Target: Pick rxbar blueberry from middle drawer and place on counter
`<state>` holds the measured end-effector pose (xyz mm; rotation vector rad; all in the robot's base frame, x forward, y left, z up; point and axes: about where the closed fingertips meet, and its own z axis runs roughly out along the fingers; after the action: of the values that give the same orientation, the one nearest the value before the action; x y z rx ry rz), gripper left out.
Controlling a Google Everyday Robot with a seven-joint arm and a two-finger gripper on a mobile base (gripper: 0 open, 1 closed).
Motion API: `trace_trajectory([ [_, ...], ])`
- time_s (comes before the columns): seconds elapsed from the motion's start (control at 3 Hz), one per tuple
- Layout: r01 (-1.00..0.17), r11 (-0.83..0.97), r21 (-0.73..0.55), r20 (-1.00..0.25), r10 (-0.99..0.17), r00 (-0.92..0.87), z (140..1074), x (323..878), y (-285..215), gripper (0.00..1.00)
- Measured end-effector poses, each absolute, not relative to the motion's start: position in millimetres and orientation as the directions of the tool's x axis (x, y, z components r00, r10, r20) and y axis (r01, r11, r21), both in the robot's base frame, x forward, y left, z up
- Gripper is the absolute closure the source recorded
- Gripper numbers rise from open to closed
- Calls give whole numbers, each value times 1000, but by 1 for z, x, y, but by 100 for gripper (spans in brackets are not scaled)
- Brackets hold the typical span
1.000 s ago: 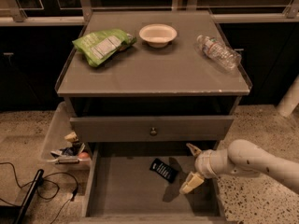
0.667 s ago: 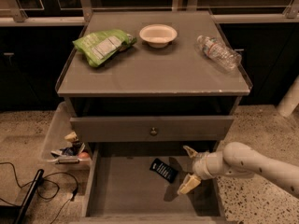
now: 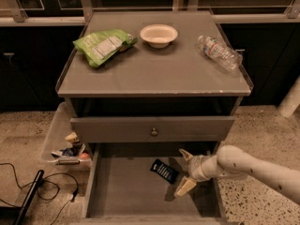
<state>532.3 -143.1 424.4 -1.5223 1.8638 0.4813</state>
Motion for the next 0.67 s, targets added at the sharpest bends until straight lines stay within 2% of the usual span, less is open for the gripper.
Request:
trace_trajectory([
  [0.67, -961, 255, -106, -703, -703, -108, 392, 549, -130, 0],
])
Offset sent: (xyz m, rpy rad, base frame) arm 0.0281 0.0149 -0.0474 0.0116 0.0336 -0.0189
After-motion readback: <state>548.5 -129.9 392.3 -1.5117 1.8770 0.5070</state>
